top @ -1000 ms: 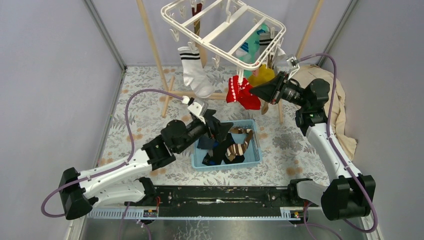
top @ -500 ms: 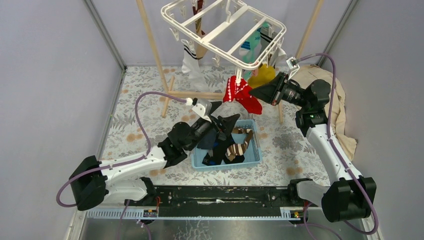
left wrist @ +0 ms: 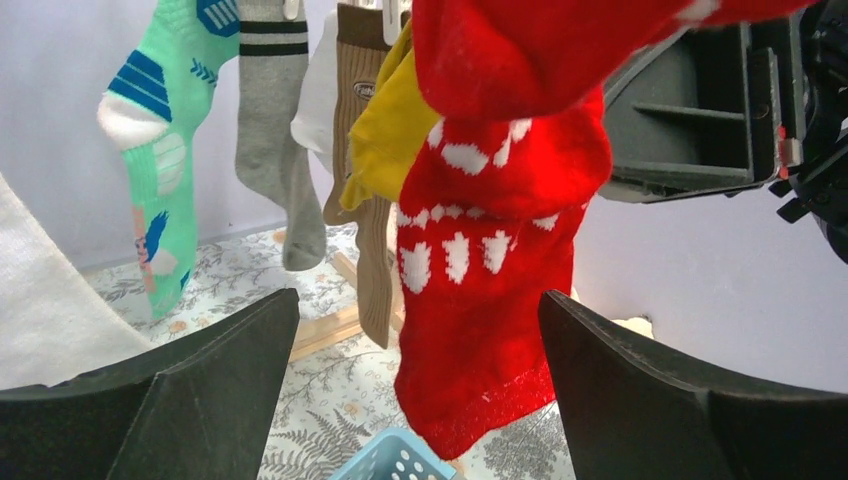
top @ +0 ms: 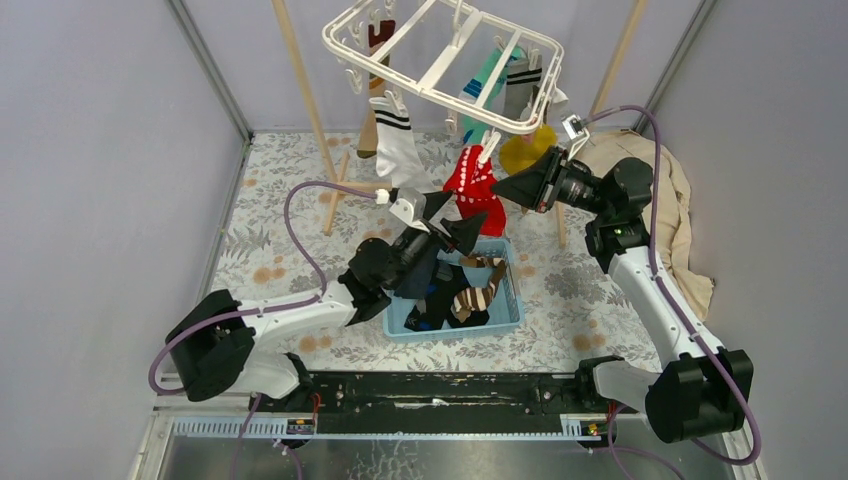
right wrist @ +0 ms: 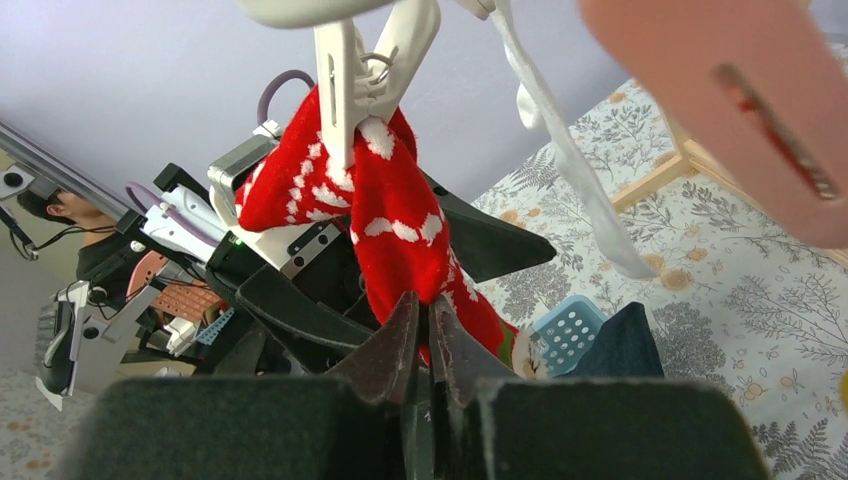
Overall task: Remove the socks clipped to the hanger
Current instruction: Remove the sock from the hanger.
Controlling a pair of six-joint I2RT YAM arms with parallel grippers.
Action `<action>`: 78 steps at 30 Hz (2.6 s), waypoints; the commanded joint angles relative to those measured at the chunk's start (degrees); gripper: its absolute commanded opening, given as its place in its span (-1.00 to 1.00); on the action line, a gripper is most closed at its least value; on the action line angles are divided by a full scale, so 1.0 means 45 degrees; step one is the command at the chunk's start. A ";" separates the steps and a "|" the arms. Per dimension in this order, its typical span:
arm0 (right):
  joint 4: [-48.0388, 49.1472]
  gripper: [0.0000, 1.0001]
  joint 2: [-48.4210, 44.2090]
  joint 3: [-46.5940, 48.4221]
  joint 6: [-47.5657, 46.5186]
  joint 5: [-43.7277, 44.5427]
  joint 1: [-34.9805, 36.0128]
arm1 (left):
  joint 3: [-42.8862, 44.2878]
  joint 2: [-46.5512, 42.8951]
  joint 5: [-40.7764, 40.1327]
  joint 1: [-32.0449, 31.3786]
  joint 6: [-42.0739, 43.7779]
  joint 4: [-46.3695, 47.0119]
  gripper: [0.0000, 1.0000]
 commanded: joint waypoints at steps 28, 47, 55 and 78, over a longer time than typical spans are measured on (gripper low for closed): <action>-0.6056 0.47 -0.0658 0.1361 -0.3932 0.2769 0.0158 | 0.0718 -0.0601 0.1833 0.0641 -0.2012 -0.0436 -0.82; -0.9224 0.90 -0.2800 -0.0808 -0.4238 0.7092 0.0155 | 0.2433 -0.0793 0.1665 0.0645 -0.1835 -0.4734 -0.81; -0.9165 0.91 -0.2975 -0.0910 -0.4210 0.7051 0.0155 | 0.2872 -0.0710 0.2453 0.0874 -0.2237 -0.5542 -0.78; -0.8985 0.91 -0.3268 -0.1264 -0.4023 0.6829 0.0155 | 0.3516 -0.0628 0.5694 0.1911 -0.4525 -0.6818 -0.71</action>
